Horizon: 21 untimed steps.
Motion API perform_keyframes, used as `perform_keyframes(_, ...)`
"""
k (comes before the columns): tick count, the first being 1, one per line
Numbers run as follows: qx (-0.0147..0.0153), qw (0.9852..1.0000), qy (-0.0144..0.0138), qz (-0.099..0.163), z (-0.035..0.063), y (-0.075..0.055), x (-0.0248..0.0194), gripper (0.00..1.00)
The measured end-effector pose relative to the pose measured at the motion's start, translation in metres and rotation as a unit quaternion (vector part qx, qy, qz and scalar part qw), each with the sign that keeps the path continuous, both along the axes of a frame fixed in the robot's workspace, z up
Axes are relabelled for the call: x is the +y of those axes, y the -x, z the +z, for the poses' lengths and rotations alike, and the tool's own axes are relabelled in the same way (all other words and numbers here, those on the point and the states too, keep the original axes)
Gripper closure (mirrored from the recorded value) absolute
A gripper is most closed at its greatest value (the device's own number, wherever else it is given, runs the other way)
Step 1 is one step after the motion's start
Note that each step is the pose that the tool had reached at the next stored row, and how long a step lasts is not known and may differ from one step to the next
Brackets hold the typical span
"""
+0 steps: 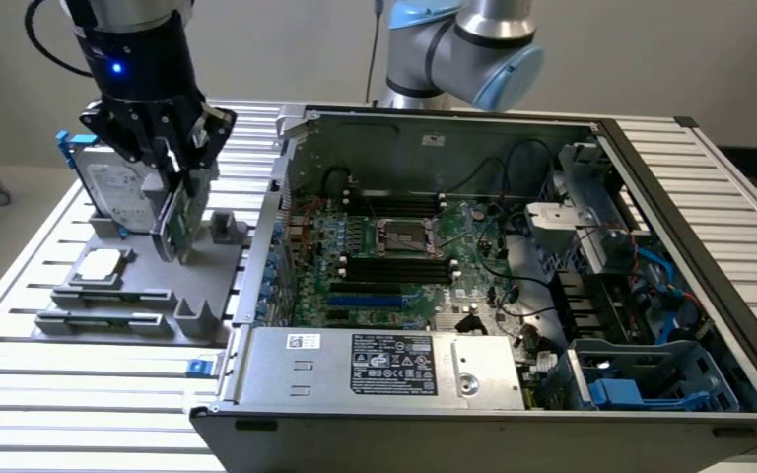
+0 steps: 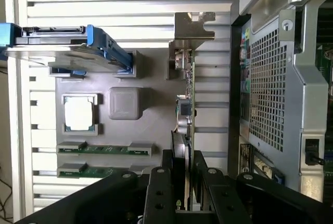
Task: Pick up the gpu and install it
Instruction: 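Pick up the gpu and move the gpu toward the slot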
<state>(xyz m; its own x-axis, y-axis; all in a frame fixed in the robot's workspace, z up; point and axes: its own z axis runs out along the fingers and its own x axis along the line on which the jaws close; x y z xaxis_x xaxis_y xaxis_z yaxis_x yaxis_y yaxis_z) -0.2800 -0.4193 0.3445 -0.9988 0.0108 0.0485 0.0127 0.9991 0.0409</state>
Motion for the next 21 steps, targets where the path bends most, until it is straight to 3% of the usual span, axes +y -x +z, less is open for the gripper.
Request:
perform_keyframes(10,0.0042,1.0000,-0.0021,0.000,0.0455,-0.027,-0.0079,0.74)
perform_keyframes(17,0.0080,0.9999,-0.0061,0.000,0.0759,-0.050,-0.0137,0.74)
perform_keyframes(21,0.0107,0.9999,-0.0098,0.000,0.0883,-0.061,-0.0163,0.74)
